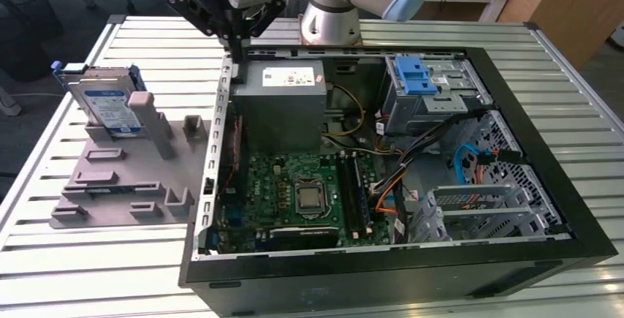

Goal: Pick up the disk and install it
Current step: 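Reach for the disk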

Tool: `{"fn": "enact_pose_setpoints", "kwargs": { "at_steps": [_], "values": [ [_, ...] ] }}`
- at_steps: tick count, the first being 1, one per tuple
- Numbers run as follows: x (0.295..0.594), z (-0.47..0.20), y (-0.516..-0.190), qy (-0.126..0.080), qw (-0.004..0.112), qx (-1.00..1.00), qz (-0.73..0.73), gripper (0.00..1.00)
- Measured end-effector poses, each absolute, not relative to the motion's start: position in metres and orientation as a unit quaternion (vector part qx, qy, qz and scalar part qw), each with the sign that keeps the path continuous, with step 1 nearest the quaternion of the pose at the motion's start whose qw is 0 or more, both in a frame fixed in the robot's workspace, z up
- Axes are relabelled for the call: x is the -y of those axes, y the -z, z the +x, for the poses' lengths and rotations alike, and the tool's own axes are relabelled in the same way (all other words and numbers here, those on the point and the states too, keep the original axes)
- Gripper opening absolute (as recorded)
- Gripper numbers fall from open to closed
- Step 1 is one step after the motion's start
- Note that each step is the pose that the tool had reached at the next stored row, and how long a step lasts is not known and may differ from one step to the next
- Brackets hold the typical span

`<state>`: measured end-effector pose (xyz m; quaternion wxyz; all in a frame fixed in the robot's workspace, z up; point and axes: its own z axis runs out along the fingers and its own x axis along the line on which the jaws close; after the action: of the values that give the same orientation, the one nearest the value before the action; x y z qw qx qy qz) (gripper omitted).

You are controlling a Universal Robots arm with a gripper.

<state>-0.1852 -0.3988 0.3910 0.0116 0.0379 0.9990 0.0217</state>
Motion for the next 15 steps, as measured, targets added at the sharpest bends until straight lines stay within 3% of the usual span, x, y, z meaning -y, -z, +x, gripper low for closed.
{"fn": "enact_pose_setpoints", "kwargs": {
  "at_steps": [15],
  "values": [
    [0.398, -0.207, -0.390, -0.022, 0.011, -0.999, 0.038, 0.11]
  ]
}}
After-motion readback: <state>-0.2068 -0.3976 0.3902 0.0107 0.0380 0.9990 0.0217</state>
